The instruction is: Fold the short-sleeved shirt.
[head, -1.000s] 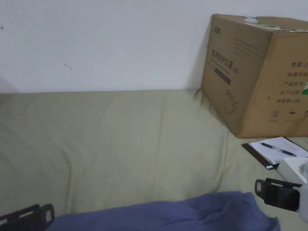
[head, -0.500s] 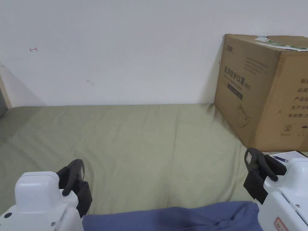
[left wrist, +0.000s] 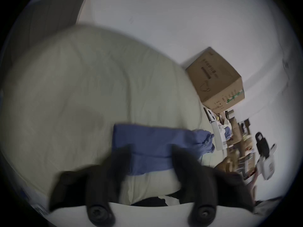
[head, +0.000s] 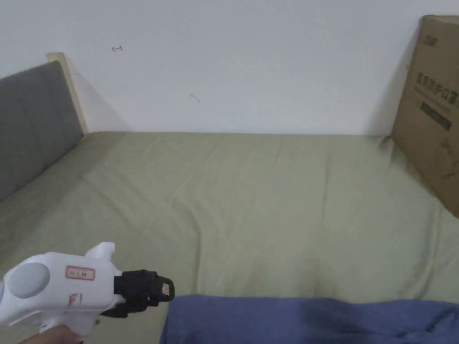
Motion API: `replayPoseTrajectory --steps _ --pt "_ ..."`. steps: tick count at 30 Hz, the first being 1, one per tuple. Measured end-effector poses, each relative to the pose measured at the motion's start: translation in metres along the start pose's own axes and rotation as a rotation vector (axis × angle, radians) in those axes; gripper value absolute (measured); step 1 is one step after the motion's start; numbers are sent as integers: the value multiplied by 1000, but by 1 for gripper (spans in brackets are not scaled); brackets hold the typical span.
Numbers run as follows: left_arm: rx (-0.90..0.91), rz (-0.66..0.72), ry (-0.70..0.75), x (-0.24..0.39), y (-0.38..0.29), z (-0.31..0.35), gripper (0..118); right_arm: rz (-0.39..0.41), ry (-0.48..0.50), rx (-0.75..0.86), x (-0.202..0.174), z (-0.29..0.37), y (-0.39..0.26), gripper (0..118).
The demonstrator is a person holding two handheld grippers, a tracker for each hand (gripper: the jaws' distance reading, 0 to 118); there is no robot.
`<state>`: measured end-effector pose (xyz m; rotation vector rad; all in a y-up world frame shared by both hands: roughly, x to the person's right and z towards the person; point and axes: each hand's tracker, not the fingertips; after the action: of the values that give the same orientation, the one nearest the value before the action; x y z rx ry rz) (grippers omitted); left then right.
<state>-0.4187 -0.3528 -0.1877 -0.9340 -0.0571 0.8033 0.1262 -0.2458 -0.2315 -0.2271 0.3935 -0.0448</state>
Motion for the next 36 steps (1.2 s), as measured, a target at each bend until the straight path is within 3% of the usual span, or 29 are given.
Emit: replayPoseTrajectory --steps 1,2,9,13,16,17,18,20,22,25,29,34,36 --pt "-44 63 -23 -17 1 -12 106 0 8 -26 -2 -5 -3 0" --pt "-85 118 -51 -34 0 -25 118 1 13 -50 -5 -9 -6 0" --pt "-215 294 -304 -108 2 -96 116 -25 61 -158 -23 -33 -13 0" --pt "-259 328 -543 -98 2 -136 116 -9 46 -198 -30 -51 -18 0" --pt "-248 332 -535 -83 1 -154 115 -36 52 -218 -35 -61 -19 0" --pt "-240 314 -524 -77 0 -154 111 -45 59 -224 -38 -64 -20 0" --pt "-224 263 -478 -75 1 -152 98 -50 65 -230 -41 -66 -21 0" --pt "-198 219 -423 -73 -2 -142 5 -46 81 -243 -46 -69 -23 0" --pt "-177 198 -200 -70 -7 -140 5 -31 100 -250 -53 -70 -26 0" --pt "-173 204 -197 -62 -7 -123 5 -25 138 -265 -59 -71 -27 0" --pt "-100 55 -32 -33 0 -72 5 -18 172 -243 -61 -66 -26 0" --pt "-17 -168 501 -4 9 -24 5 -16 199 -222 -53 -54 -24 0" --pt "-2 -221 621 11 8 -24 5 -6 198 -215 -43 -49 -26 0"
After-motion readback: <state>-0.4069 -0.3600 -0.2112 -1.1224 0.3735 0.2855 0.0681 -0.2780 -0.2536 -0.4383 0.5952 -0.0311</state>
